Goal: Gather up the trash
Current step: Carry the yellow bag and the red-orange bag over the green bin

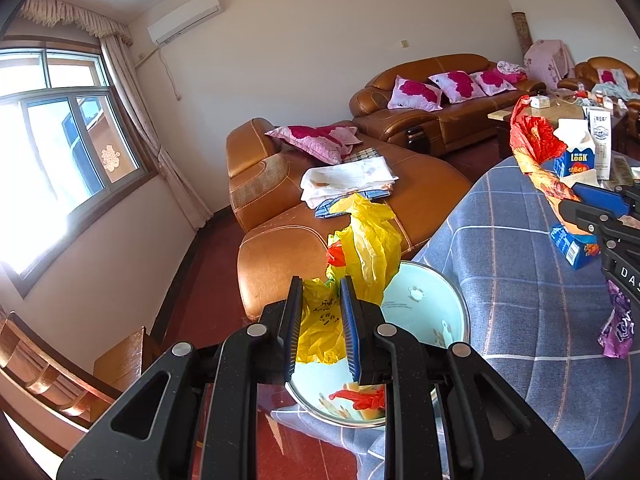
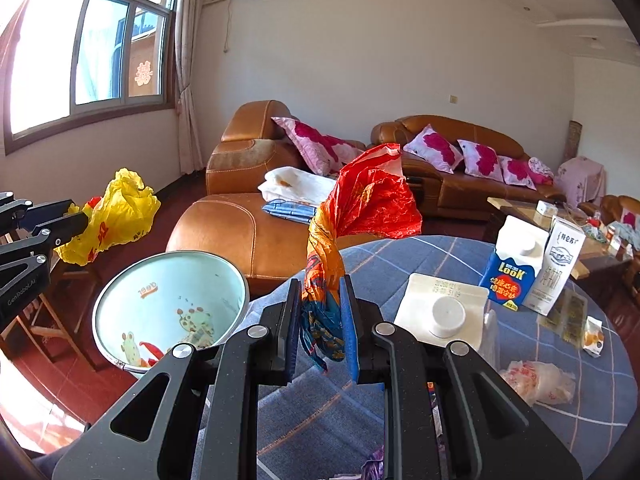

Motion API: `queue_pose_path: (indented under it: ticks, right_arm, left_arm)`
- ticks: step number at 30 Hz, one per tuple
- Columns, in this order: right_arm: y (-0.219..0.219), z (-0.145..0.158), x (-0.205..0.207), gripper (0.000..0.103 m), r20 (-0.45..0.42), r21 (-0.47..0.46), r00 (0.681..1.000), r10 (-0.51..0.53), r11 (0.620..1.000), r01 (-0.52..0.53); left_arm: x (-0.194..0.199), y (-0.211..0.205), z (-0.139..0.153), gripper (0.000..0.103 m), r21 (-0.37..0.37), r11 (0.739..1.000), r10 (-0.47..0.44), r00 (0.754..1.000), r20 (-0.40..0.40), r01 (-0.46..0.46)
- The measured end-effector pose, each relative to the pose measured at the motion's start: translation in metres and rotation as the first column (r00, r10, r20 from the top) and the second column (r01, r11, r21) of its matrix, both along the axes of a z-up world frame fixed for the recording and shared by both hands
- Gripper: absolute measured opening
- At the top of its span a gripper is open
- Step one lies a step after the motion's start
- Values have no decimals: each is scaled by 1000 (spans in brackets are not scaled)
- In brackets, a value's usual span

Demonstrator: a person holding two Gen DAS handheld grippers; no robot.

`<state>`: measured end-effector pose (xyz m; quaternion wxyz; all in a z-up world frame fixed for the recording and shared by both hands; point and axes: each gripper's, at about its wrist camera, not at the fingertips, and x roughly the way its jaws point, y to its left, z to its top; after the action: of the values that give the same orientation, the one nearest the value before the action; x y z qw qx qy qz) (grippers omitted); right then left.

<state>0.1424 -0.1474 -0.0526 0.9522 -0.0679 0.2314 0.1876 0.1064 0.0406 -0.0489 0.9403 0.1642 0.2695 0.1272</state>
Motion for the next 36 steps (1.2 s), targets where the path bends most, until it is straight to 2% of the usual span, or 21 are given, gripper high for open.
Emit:
queue_pose_path:
  ticks: [36]
  right_arm:
    - [54,-14,19,19,-15,-81,987,158,984,-159]
  left_arm:
    - [14,23,-18,19,82,991,110,993,-53,-106]
